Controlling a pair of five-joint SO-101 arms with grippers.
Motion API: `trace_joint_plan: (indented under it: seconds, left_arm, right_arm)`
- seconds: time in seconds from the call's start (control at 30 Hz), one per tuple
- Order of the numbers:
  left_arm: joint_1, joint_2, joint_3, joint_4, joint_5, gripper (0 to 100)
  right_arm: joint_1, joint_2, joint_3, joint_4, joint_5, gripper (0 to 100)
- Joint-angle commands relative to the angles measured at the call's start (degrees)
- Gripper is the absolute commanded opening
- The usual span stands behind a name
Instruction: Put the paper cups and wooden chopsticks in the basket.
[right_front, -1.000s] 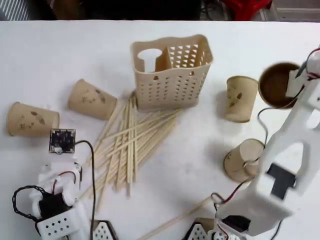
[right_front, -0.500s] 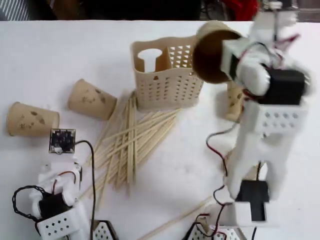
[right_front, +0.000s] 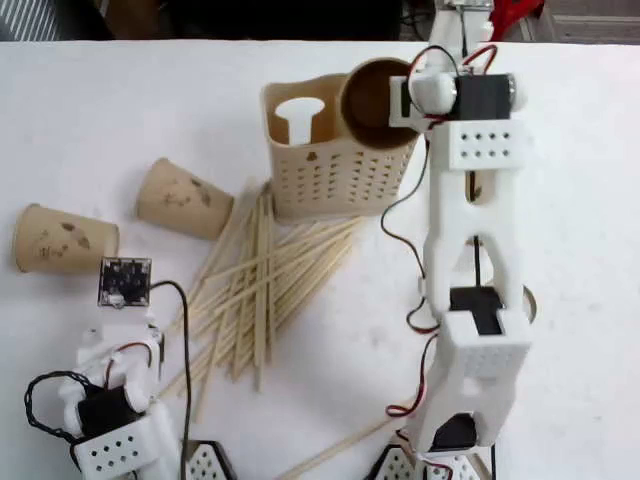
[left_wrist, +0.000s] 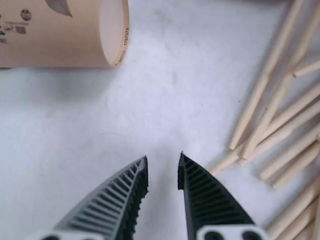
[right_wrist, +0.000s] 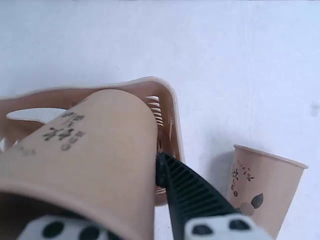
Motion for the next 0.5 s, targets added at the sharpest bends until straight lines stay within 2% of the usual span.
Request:
trace_joint_plan:
  seconds: [0.0, 0.3, 0.47]
  left_arm:
    - [-0.22, 0.22, 0.00, 0.44, -0.70, 12]
    - [-0.22, 0.22, 0.00, 0.44, -0.70, 12]
    - [-0.22, 0.22, 0.00, 0.44, -0.70, 12]
  right_arm:
    - [0.31, 1.71, -3.78, -0.22, -0.53, 2.2]
    - [0.04, 1.80, -11.16, 3.74, -0.18, 27.8]
    - [2.07, 1.80, -19.25, 7.43, -0.18, 29.3]
